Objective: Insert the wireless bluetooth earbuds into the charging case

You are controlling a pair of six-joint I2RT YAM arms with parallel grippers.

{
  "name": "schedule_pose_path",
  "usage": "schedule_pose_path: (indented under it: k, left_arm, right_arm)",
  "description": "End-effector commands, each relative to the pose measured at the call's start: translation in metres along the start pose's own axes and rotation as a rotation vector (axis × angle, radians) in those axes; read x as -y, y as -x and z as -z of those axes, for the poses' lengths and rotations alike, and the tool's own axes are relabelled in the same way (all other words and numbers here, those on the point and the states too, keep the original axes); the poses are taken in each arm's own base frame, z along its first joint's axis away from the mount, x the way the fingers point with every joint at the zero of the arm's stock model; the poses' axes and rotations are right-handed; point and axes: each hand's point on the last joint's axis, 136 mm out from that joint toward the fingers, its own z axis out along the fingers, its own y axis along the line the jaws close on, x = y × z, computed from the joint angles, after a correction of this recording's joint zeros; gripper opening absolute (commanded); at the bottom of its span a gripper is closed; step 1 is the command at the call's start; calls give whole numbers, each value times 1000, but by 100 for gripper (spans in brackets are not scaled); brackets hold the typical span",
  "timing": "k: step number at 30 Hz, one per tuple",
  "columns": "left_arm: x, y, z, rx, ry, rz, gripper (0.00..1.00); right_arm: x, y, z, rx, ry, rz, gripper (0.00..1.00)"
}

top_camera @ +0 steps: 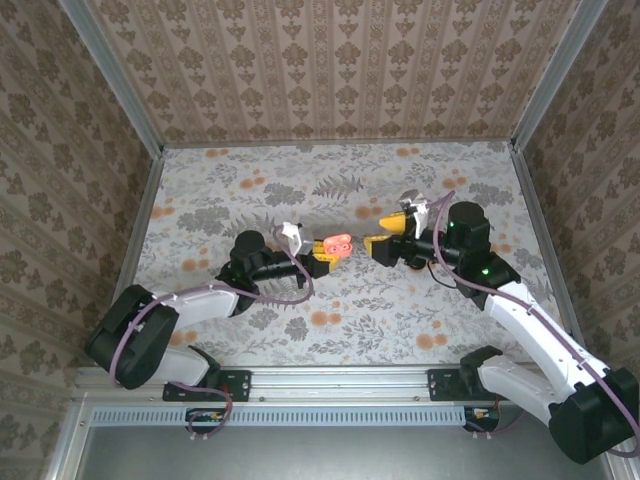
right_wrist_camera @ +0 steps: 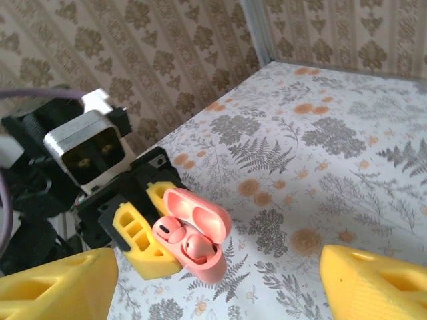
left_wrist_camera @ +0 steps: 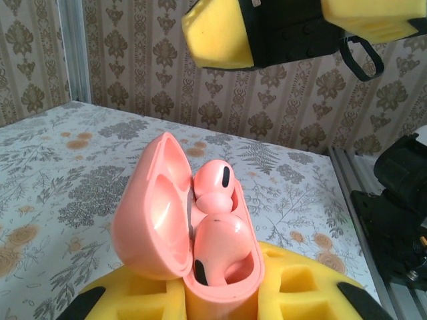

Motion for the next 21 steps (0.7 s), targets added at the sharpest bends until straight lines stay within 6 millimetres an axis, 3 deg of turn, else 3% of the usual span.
schedule_pose_path:
  k: [1,8,15,21]
  left_arm:
    - [13,13,-1,15,-55,-65,12]
    - [18,14,-2,4,-88,-82,12]
    - [22,14,-3,-2,-117,-103,12]
    - [25,17,-5,0,-138,-117,12]
  right_arm:
    - [-13,-4,5,14,64,176,82]
    - [-21,-18,12,-45,94,334,90]
    - [-18,-37,4,-159,149,341,90]
    - [-21,-39,-7,-191,228,315,90]
